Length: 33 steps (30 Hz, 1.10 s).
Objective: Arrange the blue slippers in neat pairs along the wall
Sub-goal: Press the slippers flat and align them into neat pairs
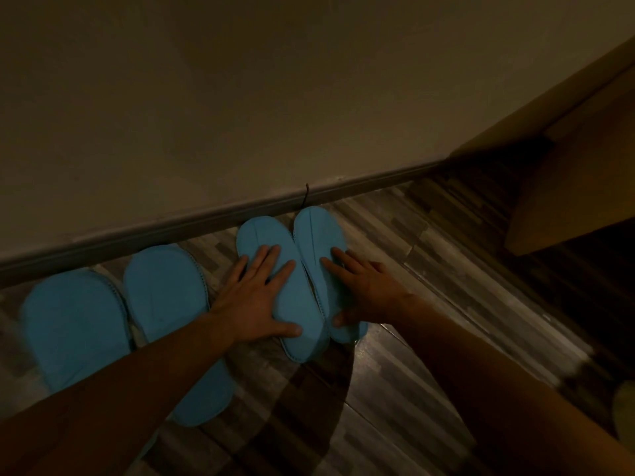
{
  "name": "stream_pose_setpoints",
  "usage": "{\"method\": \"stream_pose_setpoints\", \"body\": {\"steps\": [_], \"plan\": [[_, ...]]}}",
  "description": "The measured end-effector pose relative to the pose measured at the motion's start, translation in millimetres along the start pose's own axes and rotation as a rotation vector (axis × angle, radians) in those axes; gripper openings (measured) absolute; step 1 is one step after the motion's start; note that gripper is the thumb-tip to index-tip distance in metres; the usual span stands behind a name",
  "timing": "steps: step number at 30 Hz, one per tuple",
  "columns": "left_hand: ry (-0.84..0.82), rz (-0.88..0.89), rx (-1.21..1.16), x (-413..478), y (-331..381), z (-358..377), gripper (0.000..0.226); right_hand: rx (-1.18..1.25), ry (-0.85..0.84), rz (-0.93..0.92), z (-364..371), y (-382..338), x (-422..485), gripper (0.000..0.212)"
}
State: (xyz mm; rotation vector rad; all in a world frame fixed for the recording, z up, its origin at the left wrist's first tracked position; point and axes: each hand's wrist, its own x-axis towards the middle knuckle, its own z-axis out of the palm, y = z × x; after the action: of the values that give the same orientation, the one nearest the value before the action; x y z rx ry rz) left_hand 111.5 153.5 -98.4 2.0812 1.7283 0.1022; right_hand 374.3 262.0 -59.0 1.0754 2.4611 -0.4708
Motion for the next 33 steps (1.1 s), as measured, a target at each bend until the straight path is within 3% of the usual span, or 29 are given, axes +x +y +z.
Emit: {"method": "stream_pose_setpoints", "body": {"steps": [33], "plan": [[-0.045, 0.037, 0.022, -1, -4, -11, 0.129, -0.039, -0.096, 0.06, -23, -13, 5, 0.129]]}}
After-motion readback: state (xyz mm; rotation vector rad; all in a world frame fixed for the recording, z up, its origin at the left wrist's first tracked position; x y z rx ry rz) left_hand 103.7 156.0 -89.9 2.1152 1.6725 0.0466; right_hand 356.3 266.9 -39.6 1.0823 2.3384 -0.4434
